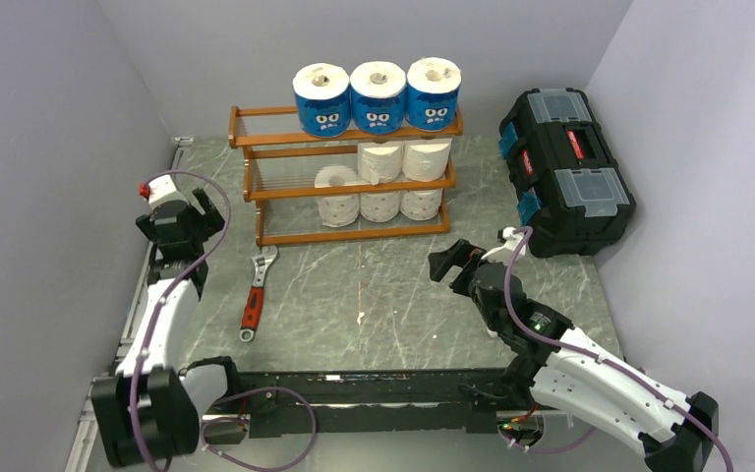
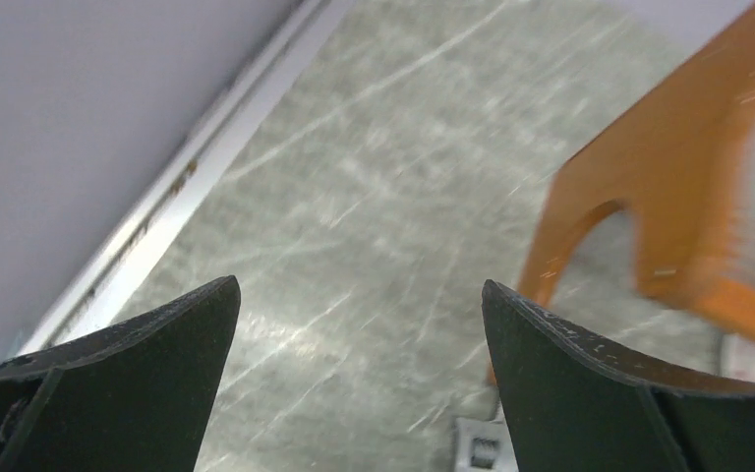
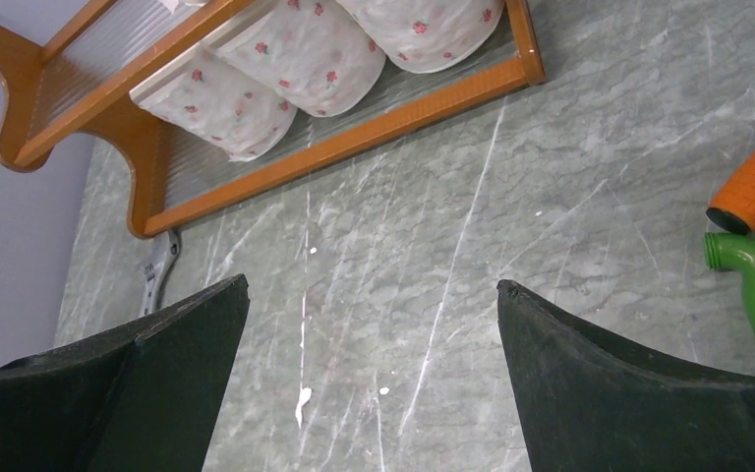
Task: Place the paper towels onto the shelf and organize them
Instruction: Move the shelf to the center of the board, then reset both arms
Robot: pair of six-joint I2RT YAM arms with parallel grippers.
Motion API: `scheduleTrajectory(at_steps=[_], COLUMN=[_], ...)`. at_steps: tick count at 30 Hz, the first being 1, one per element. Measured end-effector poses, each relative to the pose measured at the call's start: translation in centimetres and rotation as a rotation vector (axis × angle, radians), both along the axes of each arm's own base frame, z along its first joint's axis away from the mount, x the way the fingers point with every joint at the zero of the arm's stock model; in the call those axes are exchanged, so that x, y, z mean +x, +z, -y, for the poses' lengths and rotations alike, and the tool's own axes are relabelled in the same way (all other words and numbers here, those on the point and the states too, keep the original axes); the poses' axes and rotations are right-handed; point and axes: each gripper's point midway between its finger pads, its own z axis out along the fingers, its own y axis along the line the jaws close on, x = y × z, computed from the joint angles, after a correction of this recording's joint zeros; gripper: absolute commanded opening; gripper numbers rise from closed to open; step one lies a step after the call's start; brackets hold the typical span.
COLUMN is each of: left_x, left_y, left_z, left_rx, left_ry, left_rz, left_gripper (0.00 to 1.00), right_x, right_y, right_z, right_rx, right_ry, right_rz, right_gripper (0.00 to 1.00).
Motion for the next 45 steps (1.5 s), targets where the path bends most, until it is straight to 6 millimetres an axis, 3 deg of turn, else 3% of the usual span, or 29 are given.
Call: scheduleTrajectory(at_steps=[3, 5, 11, 17, 24, 30, 33, 37, 41, 45], left_x=[0.6, 1.1, 4.9, 6.5, 5.7, 2.6, 2.2, 1.0, 0.6, 1.8], left_y=[-5.1, -6.8, -6.6, -7.6, -7.5, -11.8, -11.9, -11.4, -13.0, -11.9], left_z=[-1.1, -1.2, -0.1, 2.6, 4.4, 5.1, 4.2, 4.3, 5.6, 6.5], left_rx=[-0.025, -0.024, 0.039, 0.095, 0.132, 0.092, 0.116, 0.174, 0.228, 0.272], left_ry=[0.032, 0.026, -0.118, -0.328, -0.455, -0.439, -0.372, -0.331, -0.378, -0.410], left_rz=[-0.128, -0.165, -0.059, -0.019, -0.025, -0.077, -0.070, 0.031, 0.023, 0.043], left_gripper=[0.99, 0.99, 0.99, 0.99, 0.99, 0.99, 0.99, 0.99, 0.99, 0.99], right_x=[0.2, 0.3, 0.6, 0.8, 1.1, 1.3, 1.5, 1.9, 3.4, 5.5], right_y=[0.5, 1.2, 3.0, 2.6, 3.4, 5.2, 6.8, 8.1, 9.2, 8.1], right_z=[-0.1, 0.0, 1.1, 1.7, 2.3, 3.2, 3.7, 5.2, 7.7, 10.6], right_rx=[-0.009, -0.011, -0.022, -0.079, -0.121, -0.169, -0.177, -0.219, -0.246, -0.257], right_ry=[-0.002, -0.011, -0.066, -0.094, -0.121, -0.150, -0.180, -0.250, -0.363, -0.473], right_rz=[-0.006, -0.001, 0.019, -0.013, -0.004, 0.010, 0.033, 0.053, 0.043, -0.020], right_gripper=[1.00, 1.00, 1.00, 1.00, 1.00, 1.00, 1.00, 1.00, 1.00, 1.00])
